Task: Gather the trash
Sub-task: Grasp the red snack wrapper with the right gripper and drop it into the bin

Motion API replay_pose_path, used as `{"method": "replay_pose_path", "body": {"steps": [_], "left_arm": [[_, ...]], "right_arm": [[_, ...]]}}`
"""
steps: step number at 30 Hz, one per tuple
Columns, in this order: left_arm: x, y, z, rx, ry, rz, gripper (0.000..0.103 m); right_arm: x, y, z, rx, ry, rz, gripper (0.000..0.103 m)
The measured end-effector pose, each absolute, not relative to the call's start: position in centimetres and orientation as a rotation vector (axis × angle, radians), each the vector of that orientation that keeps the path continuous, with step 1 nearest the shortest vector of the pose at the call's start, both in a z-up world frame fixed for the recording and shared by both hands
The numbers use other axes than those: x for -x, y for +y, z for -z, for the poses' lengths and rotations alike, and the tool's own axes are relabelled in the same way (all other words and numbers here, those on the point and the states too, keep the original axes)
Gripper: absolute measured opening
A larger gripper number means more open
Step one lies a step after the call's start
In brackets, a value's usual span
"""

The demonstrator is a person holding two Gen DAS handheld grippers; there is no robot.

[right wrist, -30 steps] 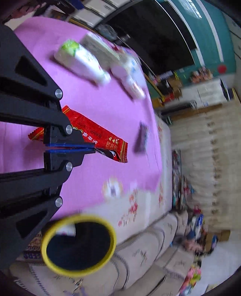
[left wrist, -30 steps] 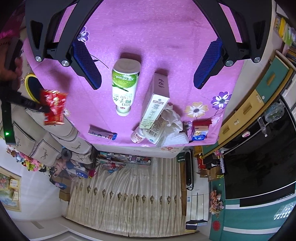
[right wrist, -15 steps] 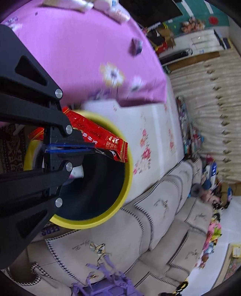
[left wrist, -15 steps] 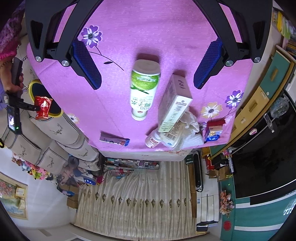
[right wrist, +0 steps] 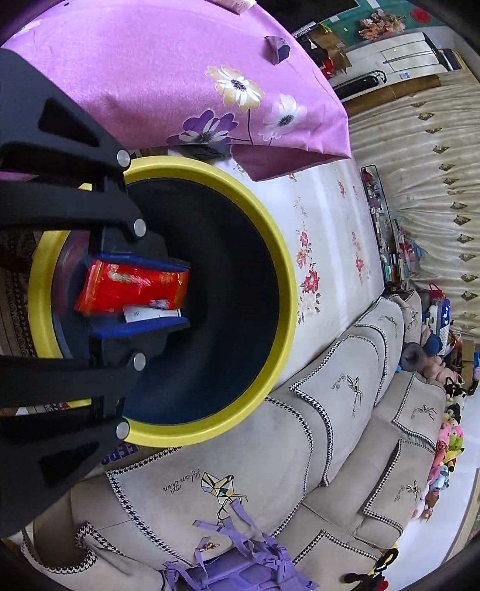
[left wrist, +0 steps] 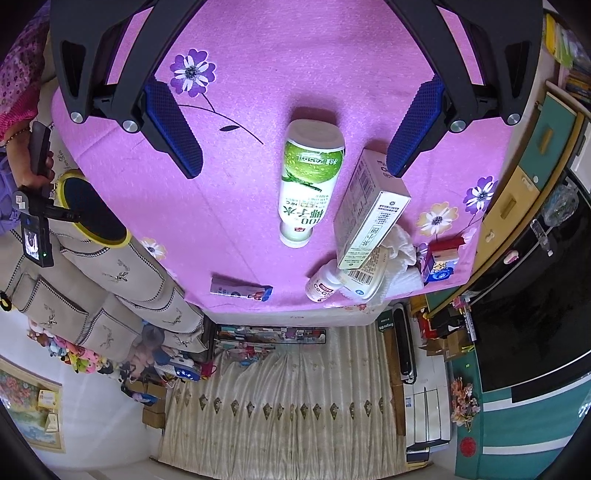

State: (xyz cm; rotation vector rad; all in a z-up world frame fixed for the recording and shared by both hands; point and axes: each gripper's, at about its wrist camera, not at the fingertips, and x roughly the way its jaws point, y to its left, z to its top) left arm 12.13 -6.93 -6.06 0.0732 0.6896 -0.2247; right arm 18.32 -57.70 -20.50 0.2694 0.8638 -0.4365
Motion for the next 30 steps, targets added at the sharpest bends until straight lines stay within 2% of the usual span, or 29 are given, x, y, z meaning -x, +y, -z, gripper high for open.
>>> {"method": "replay_pose_path", "body": {"steps": [7,24,30], "left_arm": [[-12.6,-6.9,6.6,-0.071,0.706,0.239,0.098],[-16.8,-6.9,10.9,-0.105,0.767,0.321,0.098],[-17.8,-6.8,12.4,-0.091,0.817,0.345,0.091]], "right_arm": [[-17.0,-56.4,18.7,-0.283,0.816,0.406,0.029],[-15.7,-53.9,16.5,-0.277,0.756,0.333,0.03],[-15.7,-53.7,16.5,-0.282,0.756,0.32,0.03]]}}
